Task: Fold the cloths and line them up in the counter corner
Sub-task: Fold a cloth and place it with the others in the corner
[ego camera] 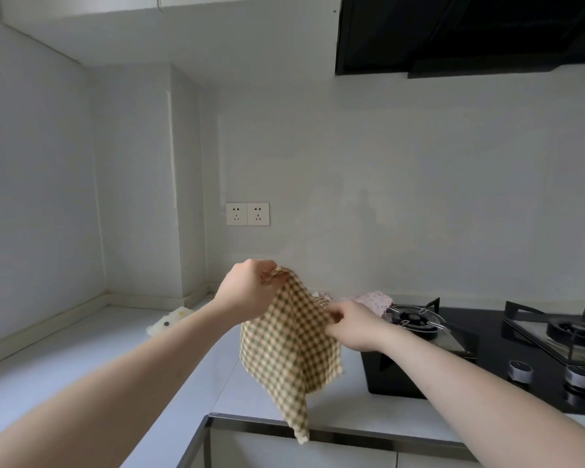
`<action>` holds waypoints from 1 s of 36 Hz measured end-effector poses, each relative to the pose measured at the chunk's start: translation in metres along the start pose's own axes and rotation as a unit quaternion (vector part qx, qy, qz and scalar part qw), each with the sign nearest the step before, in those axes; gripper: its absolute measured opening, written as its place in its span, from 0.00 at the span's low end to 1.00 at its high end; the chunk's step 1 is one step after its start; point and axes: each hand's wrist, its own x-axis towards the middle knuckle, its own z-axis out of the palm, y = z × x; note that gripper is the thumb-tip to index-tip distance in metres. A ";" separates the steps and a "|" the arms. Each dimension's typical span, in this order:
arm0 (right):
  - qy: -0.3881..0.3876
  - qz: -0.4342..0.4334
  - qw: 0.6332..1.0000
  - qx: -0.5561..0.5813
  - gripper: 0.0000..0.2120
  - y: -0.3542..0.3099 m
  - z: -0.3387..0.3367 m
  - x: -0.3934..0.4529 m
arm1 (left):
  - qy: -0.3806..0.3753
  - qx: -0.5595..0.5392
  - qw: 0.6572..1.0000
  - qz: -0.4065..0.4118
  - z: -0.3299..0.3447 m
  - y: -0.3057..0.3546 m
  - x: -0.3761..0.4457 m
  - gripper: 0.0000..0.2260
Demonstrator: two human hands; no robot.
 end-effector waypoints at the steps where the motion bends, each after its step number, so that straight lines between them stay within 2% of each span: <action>1: 0.023 0.004 1.000 -0.019 0.08 0.003 -0.003 0.004 | 0.007 0.006 1.000 -0.006 -0.001 -0.004 0.004 0.21; 6: 0.157 -0.002 0.986 -0.062 0.05 0.013 -0.023 0.019 | 0.033 0.010 0.999 -0.009 -0.007 -0.018 0.020 0.08; 12: 0.238 -0.059 0.967 -0.066 0.05 0.018 -0.042 0.010 | 0.077 -0.042 0.996 0.024 -0.012 -0.019 0.013 0.06; 15: 0.223 -0.078 0.970 -0.060 0.06 0.028 -0.041 -0.005 | 0.065 -0.047 0.996 0.040 -0.008 -0.020 -0.009 0.07; 18: 0.175 -0.082 0.978 -0.077 0.04 0.045 -0.032 -0.024 | 0.020 -0.036 0.998 0.045 0.001 -0.030 -0.035 0.08; 22: 0.064 -0.056 0.991 -0.103 0.01 0.071 -0.008 -0.050 | -0.116 -0.012 0.993 0.014 0.015 -0.051 -0.070 0.08; 25: 0.003 -0.030 0.993 -0.114 0.04 0.090 0.012 -0.063 | -0.221 0.030 0.975 -0.016 0.027 -0.065 -0.090 0.08; 27: -0.018 -0.025 0.992 -0.118 0.06 0.098 0.022 -0.068 | -0.264 0.054 0.963 -0.019 0.034 -0.073 -0.100 0.09; 30: -0.017 -0.019 0.993 -0.113 0.07 0.105 0.031 -0.068 | -0.280 0.072 0.957 -0.021 0.044 -0.081 -0.107 0.12; 36: 0.043 0.000 0.998 -0.055 0.06 0.108 0.032 -0.043 | -0.266 0.077 0.960 -0.040 0.056 -0.089 -0.096 0.09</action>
